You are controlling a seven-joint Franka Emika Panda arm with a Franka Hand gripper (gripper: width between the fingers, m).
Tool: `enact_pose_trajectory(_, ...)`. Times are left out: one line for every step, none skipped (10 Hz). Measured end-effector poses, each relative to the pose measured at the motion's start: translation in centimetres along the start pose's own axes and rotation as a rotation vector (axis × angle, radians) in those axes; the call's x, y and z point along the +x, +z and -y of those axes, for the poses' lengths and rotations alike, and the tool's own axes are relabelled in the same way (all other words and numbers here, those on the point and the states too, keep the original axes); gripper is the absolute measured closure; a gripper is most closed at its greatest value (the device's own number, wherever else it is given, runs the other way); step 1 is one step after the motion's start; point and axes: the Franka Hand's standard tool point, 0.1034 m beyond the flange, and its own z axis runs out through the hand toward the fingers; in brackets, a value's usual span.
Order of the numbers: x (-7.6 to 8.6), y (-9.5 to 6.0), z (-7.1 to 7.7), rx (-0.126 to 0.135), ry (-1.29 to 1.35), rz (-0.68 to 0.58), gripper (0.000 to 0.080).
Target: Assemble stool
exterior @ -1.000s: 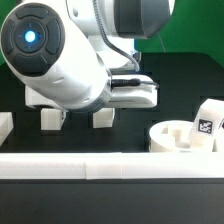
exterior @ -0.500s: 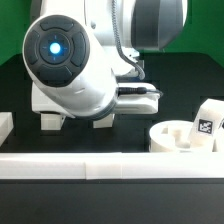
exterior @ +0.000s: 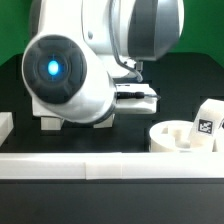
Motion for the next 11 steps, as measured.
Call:
enact_pose_trajectory(0.6,-0.2,0.0,-0.004,-0.002,-0.012,0.0151)
enact_pose_trajectory(0.7,-0.3,0.1,-0.005,-0.002,-0.017,0.0264)
enact_pose_trajectory(0.7,-0.2,0.1,-0.005,-0.002,-0.018,0.0264)
enact_pose_trajectory(0.7,-0.2,0.1,-0.005,-0.002,-0.018,0.0414)
enact_pose_trajectory(0.7,-0.2,0.1,-0.005,-0.002,-0.018,0.0477)
enact_pose_trajectory(0.7,-0.2,0.1,-0.005,-0.002,-0.018,0.0477)
enact_pose_trajectory(0.7,-0.2,0.1,-0.005,-0.002,-0.018,0.0477)
enact_pose_trajectory(0.7,-0.3,0.1,-0.004,-0.003,-0.019,0.0477)
enact_pose_trajectory(0.5,-0.5,0.4,0.006,0.0,-0.018,0.0477)
enact_pose_trajectory(-0.6,-1.2,1.5,0.027,0.007,-0.009,0.0477)
enact_pose_trajectory(-2.4,-2.7,3.2,0.064,-0.007,-0.013,0.0477)
